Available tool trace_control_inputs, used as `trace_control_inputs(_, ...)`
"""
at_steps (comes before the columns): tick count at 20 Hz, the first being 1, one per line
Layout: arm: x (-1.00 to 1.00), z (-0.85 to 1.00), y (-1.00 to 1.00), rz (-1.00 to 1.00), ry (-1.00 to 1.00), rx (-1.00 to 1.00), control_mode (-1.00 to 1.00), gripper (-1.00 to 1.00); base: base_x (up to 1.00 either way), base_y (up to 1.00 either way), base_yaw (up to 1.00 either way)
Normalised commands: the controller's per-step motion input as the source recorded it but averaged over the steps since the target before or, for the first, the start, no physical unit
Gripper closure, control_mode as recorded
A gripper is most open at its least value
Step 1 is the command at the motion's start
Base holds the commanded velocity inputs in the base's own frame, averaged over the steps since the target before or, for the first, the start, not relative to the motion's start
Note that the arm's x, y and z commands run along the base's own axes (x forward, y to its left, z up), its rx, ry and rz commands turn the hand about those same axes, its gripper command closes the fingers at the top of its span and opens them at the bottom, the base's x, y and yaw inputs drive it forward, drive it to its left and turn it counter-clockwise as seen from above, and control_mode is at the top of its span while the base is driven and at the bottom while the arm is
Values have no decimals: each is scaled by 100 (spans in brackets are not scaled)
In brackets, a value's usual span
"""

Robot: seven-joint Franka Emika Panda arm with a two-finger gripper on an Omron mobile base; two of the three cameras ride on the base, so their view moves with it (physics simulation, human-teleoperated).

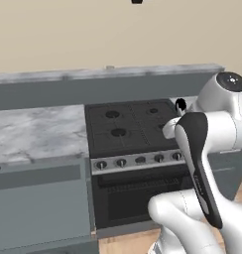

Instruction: Take the tongs from the drawer on the left and place them on the dining counter next to the tray containing the kebab skewer.

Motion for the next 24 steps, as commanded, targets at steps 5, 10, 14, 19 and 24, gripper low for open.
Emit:
trace_control_inputs(5, 0, 0, 0, 0, 0, 0, 100, 100, -84, 0, 0)
trace_control_inputs(10, 0, 0, 0, 0, 0, 0, 100, 100, -77, 0, 0)
trace_control_inputs(14, 0, 0, 0, 0, 0, 0, 100, 100, -53, -10, 0)
trace_control_inputs(19, 0, 0, 0, 0, 0, 0, 100, 100, -29, -36, 0)
trace_control_inputs(24, 0, 0, 0, 0, 0, 0, 100, 100, -1, -85, 5)
